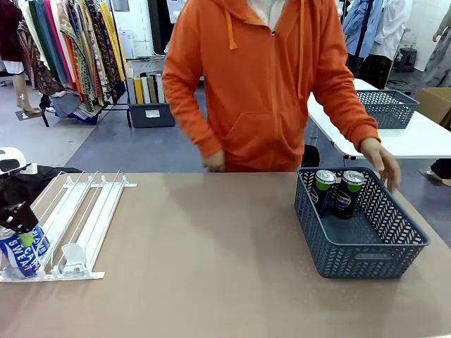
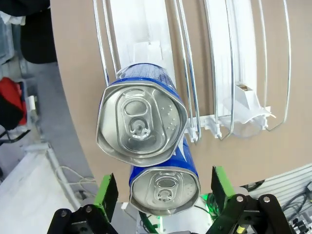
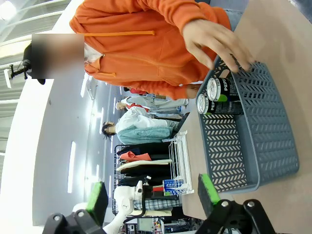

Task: Retrieve and store the cans from the dispenser.
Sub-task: Pick up one can from the Automatic Can Dispenser and place it in the middle of the table.

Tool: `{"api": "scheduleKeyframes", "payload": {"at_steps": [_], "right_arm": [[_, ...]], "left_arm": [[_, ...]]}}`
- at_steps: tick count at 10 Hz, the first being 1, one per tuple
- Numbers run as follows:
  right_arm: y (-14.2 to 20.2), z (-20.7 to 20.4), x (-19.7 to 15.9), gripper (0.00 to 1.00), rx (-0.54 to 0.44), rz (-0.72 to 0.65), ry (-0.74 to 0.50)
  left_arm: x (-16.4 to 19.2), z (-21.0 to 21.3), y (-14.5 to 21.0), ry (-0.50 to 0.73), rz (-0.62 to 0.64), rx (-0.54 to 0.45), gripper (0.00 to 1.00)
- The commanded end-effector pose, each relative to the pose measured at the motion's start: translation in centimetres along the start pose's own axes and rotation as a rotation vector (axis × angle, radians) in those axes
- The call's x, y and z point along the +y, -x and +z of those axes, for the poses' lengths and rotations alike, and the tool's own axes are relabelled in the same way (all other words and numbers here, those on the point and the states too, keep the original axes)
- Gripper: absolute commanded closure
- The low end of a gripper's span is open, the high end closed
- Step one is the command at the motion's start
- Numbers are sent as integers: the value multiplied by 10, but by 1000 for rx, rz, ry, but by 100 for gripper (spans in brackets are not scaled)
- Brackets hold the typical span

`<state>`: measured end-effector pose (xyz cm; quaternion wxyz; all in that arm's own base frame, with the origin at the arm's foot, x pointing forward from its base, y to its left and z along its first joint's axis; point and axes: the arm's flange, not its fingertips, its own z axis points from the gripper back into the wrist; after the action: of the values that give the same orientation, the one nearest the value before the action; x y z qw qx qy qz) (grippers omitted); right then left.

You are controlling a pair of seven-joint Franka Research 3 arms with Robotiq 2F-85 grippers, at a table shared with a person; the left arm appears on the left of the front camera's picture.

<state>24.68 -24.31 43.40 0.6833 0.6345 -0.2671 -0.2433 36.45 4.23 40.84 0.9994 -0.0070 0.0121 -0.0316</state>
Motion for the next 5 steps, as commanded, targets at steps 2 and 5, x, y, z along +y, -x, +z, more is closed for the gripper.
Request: {"api": "scheduleKeyframes", "payload": {"at_steps": [2, 5], "right_arm": [[-2, 0, 3, 0, 0, 11, -11], [-2, 0, 3, 0, 0, 11, -11]], "left_arm": [[0, -2, -7, -20, 21, 1, 0], [0, -3, -9, -16, 37, 3, 100]]}}
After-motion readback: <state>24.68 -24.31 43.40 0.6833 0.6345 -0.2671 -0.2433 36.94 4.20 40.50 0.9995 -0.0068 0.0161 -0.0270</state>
